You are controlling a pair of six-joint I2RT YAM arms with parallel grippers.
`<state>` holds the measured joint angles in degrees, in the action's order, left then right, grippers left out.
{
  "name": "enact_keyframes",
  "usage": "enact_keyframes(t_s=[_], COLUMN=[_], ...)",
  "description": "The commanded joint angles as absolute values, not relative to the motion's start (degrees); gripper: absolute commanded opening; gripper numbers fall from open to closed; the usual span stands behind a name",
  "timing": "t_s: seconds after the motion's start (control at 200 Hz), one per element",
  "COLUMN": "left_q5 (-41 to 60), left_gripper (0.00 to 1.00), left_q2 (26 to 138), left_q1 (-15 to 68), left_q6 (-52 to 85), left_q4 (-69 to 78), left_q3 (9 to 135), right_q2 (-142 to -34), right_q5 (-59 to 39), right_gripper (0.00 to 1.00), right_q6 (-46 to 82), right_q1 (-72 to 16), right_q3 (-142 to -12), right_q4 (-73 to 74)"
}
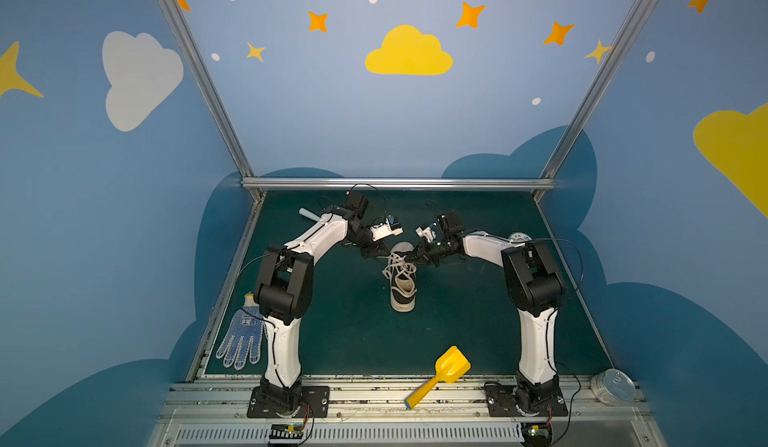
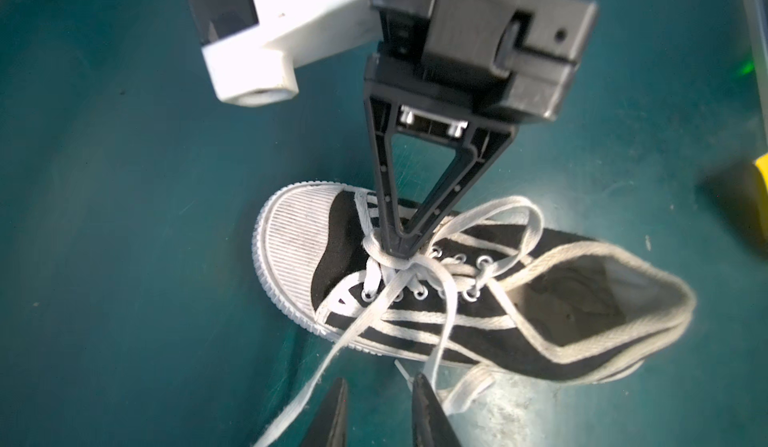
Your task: Tie the shoes
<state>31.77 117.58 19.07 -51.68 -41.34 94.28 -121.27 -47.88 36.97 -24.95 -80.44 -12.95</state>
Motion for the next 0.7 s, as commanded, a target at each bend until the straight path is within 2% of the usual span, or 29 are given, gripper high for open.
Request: enact_keyframes(t_s=[0.0,0.105,0.33,0.696], left_q5=[34.51,34.07,34.22,34.46], left_gripper=[0.29,0.3,0.41,0.42], left_q2=[120.37,122.38,124.05,126.41], left_q1=[19.02,18.86,18.84,18.77], left_q6=[-58.3,-58.54,-59.41,-60.28], left_q4=[-47.34,-46.8,-44.13,-43.07], left_q3=[96.87,98.23,98.35,100.05], right_q2=[-122.09,-122.15,-122.15,-122.26], right_q5=[-48.49,-48.6,-48.96,-49.31], right_gripper=[0.05,0.05,0.05,0.05], right_q6=[35.77,35.59,35.59,34.98], right_q1=[-24.89,-24.87,-24.87,-24.78], right_q3=[-80.42,-80.25,-80.11,-80.39], right_q4=[-14.46,-14.72,-14.63,-15.37])
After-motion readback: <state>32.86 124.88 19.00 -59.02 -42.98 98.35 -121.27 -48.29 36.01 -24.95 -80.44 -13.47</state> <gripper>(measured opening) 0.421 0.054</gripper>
